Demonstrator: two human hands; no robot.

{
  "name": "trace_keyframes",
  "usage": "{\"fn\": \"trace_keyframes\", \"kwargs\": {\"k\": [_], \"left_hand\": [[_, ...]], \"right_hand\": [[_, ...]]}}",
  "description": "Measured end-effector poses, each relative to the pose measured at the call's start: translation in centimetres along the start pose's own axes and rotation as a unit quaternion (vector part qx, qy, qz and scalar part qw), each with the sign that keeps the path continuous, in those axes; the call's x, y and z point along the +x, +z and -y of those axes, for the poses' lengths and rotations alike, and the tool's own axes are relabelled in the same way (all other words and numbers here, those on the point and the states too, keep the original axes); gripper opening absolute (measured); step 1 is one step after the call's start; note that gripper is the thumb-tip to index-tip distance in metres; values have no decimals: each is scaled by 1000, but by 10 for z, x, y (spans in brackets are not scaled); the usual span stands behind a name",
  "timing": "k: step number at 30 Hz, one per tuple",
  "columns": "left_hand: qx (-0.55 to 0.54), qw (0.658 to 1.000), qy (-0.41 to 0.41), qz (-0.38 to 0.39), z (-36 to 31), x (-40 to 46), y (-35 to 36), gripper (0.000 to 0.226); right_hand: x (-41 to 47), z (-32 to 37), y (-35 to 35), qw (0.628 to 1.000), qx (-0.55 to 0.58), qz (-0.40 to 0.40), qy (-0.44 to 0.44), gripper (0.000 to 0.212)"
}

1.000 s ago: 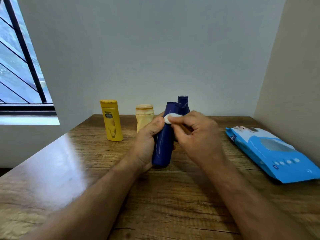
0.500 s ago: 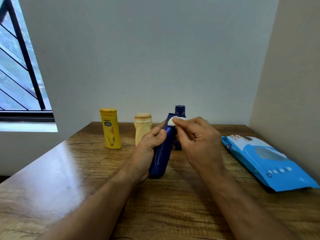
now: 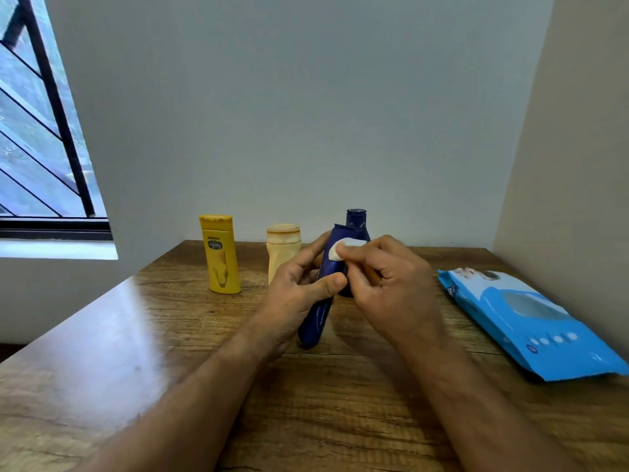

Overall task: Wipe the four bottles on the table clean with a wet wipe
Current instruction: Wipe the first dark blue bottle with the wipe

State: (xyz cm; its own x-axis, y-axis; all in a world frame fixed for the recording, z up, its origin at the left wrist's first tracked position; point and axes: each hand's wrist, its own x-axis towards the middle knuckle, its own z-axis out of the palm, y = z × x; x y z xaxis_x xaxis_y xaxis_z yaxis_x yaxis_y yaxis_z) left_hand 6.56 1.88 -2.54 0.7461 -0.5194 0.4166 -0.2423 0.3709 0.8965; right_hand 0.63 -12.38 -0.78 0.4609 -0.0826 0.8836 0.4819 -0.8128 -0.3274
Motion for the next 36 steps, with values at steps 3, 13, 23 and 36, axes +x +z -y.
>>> {"fn": "trace_keyframes", "kwargs": {"k": [3,13,23,36], "left_hand": [[-37,999,-16,-3,0,-1,1,58],[-35,999,-10,-5,-5,-4,1,50],[-132,986,-90,-48,-13,-10,6,43],[-16,989,-42,-140,-10,-4,5,36]], "right_hand": [[0,1,1,999,33,0,24,23],[2,3,1,998,50,1,-23,23],[0,2,1,977,192,56,79,14],[4,6,-2,989,129,45,58,24]]}}
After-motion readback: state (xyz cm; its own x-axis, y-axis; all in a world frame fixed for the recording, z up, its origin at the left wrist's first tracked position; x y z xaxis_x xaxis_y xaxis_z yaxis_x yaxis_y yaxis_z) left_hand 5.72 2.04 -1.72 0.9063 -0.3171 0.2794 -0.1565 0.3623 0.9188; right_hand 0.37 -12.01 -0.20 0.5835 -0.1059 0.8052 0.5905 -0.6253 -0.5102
